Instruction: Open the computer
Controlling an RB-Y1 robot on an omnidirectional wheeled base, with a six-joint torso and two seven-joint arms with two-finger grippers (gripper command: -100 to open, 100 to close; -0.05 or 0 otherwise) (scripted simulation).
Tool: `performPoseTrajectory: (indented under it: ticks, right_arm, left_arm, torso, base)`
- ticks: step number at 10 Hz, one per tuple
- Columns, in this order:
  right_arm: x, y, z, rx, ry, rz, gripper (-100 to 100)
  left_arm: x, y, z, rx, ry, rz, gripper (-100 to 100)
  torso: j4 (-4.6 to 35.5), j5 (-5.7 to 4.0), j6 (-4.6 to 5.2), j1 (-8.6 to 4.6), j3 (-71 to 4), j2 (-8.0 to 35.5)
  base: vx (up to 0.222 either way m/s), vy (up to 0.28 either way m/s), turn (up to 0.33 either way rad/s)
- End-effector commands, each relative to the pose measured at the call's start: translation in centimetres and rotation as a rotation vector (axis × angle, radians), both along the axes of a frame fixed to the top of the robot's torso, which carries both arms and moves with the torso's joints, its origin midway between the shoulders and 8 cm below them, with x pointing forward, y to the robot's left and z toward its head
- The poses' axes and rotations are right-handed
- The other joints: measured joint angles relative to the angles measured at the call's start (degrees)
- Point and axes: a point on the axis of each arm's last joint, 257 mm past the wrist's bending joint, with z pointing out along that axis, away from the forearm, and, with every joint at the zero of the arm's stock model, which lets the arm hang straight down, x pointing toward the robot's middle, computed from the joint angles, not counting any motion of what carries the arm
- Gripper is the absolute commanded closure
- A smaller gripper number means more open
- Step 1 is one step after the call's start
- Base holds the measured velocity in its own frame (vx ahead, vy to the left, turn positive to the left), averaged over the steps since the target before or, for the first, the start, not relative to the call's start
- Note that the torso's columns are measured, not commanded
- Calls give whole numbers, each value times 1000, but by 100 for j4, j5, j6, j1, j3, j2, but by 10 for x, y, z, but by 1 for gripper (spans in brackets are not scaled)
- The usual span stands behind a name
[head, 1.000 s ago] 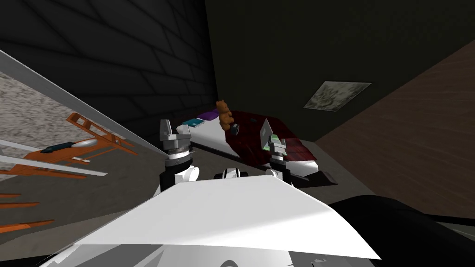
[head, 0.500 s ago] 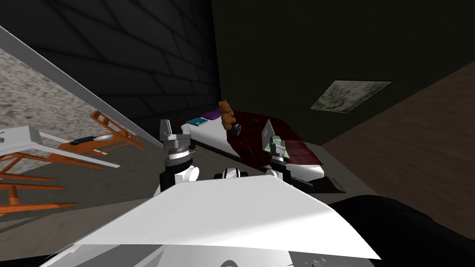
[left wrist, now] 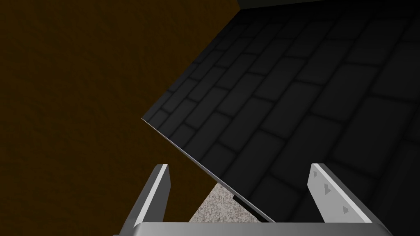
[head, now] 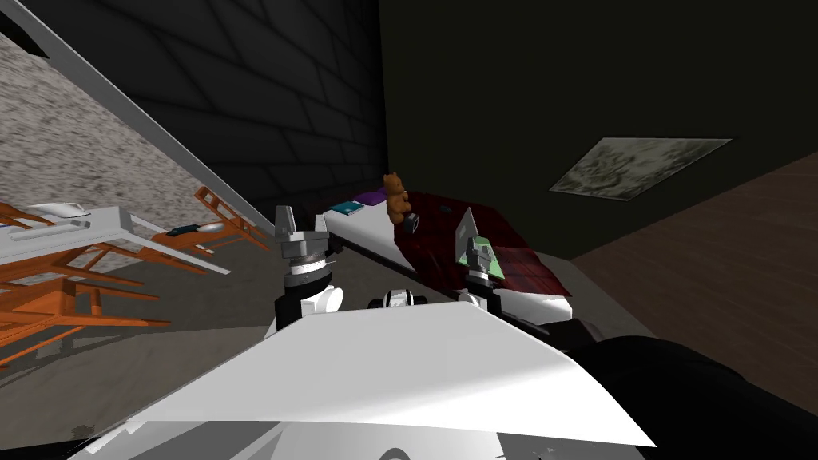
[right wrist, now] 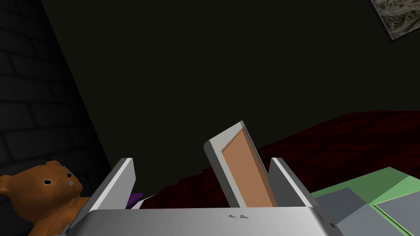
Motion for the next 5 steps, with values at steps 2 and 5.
performPoseTrajectory:
  ticks: [2,5]
  right_arm:
    - [-1,-8,-11,103,-18,23,-100]
    - [-4,-17,-23,213,-37,40,-100]
  left_arm:
    - [0,0,0,0,0,0,0]
    - [0,0,0,0,0,0,0]
  torso:
    - [0,1,0,2,0,0]
    - [0,0,3,1,0,0]
  base:
    - [-14,-29,119]
    - [-13,-28,112]
